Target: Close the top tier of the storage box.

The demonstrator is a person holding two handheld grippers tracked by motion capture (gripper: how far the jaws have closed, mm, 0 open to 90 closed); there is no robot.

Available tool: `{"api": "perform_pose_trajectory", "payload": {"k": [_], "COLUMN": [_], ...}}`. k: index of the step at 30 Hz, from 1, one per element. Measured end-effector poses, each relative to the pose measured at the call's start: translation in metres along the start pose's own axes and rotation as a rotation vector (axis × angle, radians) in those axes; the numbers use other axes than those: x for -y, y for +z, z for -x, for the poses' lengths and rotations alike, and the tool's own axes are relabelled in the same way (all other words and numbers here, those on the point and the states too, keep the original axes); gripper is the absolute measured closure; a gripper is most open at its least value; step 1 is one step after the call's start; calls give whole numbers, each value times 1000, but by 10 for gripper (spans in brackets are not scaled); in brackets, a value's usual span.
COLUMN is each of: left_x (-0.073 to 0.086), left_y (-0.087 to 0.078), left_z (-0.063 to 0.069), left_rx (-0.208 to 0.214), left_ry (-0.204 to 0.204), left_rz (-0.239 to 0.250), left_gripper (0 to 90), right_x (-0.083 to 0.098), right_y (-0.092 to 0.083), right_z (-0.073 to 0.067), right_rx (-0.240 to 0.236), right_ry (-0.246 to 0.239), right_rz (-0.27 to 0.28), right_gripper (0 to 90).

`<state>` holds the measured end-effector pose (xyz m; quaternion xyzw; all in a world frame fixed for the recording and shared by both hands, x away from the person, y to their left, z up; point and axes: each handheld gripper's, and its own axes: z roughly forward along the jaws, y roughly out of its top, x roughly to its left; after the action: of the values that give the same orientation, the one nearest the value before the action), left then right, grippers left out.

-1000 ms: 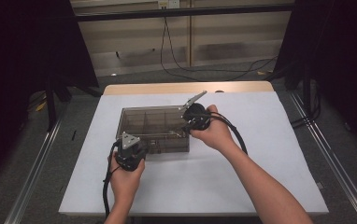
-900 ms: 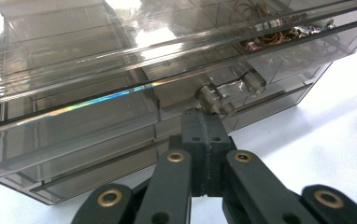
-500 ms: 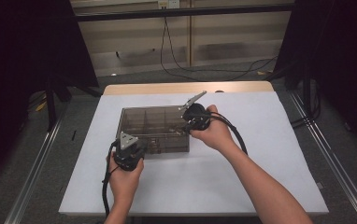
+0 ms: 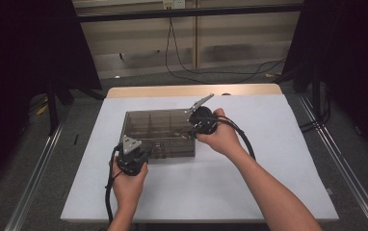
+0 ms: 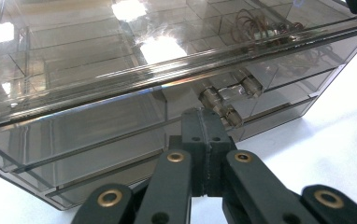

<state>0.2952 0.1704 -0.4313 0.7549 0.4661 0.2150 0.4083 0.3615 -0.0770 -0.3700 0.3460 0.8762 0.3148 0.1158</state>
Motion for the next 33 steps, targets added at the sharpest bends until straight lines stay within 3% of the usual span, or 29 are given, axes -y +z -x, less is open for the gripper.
{"api": "perform_pose_trajectory", "payload": {"k": [33], "left_x": [-1], "left_y": [7], "left_z": [-3], "left_rx": [-13], "left_ry": [6], "left_rz": [6], "left_gripper": [894], "right_x": [5], "right_y": [-2], "right_z": [-2], "right_rx": [6], "right_ry": [-23], "right_rz": [35], "right_gripper": [900]}}
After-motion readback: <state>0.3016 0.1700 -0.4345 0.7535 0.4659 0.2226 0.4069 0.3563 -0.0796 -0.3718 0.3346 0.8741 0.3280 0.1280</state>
